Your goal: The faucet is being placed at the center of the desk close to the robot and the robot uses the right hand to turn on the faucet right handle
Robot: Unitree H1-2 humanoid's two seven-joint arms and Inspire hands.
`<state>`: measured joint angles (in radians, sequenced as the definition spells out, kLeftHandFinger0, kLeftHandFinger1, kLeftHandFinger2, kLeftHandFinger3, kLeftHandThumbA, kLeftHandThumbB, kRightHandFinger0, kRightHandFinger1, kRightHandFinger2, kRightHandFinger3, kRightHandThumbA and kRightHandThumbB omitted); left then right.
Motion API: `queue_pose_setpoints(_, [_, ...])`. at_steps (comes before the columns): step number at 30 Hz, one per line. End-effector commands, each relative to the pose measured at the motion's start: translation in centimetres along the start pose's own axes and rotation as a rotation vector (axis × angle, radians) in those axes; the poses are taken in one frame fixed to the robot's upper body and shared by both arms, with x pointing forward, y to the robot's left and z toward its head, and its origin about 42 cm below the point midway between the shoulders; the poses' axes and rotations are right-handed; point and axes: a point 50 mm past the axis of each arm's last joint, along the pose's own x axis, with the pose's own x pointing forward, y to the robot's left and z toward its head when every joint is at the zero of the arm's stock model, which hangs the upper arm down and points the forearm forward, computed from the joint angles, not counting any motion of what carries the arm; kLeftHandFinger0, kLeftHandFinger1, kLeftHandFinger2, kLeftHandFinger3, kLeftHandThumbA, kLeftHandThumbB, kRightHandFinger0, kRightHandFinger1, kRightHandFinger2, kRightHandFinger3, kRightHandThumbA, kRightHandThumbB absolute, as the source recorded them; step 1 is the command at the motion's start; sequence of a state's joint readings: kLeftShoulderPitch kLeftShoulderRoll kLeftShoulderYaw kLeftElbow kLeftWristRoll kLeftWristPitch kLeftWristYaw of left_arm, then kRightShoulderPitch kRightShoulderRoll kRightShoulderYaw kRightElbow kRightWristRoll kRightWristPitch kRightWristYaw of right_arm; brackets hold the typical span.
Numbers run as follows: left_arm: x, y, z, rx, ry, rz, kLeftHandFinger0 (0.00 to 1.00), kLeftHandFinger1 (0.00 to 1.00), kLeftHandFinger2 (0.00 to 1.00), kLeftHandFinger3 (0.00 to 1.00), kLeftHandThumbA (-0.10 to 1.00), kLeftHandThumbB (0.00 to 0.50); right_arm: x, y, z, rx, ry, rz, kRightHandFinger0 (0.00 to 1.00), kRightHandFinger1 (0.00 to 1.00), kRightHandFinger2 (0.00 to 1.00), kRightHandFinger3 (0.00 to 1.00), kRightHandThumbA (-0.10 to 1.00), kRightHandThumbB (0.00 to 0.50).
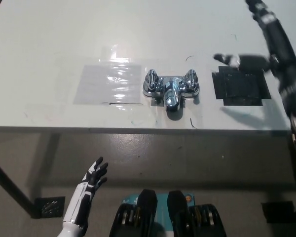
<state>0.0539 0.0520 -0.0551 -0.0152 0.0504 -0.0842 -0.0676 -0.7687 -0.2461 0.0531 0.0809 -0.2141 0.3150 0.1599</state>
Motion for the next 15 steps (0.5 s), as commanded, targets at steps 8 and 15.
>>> queue_pose_setpoints(8, [0.2,0.3,1.3,0.082,-0.102,-0.027,1.0,1.0,1.0,1.0,1.0,0.122,14.3,-0.8,8.1,-0.302,0.294,0.263,1.0,1.0,1.0,1.0,0.99,0.231])
queue_pose_setpoints(15, [-0.2,0.3,1.1,0.078,-0.091,-0.019,1.0,1.0,1.0,1.0,1.0,0.13,16.6,1.6,9.4,-0.329,0.413,0.324,1.0,1.0,1.0,1.0,1.0,0.219])
